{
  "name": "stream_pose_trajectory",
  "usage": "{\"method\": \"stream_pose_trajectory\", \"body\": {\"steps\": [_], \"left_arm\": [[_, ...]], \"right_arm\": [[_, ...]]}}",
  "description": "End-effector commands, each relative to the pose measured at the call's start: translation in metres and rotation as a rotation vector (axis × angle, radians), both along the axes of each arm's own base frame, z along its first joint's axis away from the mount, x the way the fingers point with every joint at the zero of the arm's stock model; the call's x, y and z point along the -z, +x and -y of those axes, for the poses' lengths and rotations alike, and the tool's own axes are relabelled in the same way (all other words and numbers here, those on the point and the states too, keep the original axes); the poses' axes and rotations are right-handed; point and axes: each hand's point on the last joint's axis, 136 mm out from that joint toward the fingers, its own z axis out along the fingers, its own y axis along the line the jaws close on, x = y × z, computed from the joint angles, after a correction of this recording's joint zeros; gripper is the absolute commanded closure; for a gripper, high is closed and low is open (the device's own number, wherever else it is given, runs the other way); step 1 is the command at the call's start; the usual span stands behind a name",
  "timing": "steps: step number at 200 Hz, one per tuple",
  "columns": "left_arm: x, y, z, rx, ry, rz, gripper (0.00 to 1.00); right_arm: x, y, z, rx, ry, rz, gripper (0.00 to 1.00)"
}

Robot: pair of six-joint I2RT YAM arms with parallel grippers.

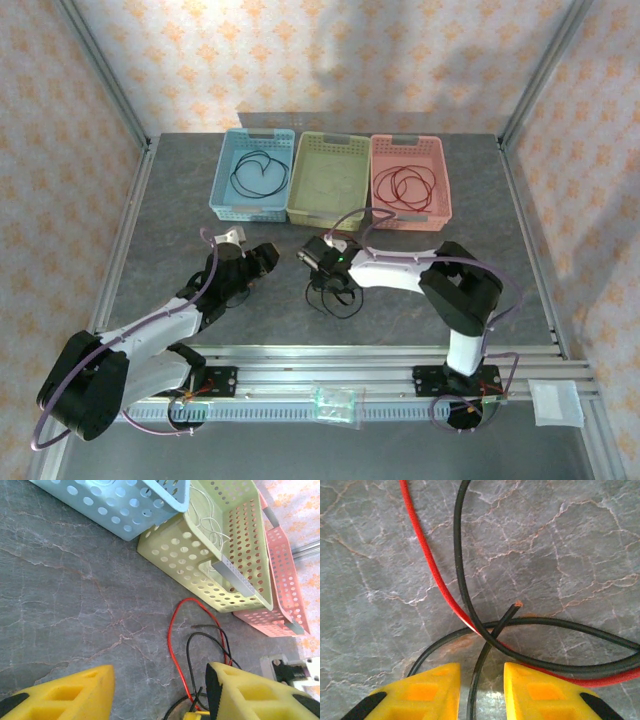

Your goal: Untangle the cables

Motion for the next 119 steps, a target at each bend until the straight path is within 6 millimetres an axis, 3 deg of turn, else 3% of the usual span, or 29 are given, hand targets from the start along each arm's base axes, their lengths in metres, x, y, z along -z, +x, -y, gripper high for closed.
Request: {"method": "stream_pose_trajectory", "body": {"steps": [1,79,102,119], "left_arm": [[-0.009,0.005,0.003,0.015,-0.004,0.035,0.48],[-0.009,0.006,0.003,0.022,0.015,0.033,0.48],[-0.011,0.007,0.004,0.037,0.032,0.046,0.48],[-0.009,0.011,0.006,0.056,0.082,0.046,0.48]], "right_arm": [[-0.002,0.005,0.002,0.021,-0.044,0.02,0.71],[0.008,0.006,0.001,0.011,-0.073,0.008,0.79],[0.0,0.007,0.001,0.013,-0.056,0.023,0.85],[-0.018,0.009,-0.002,0.014,-0.004,0.057,0.91]]}}
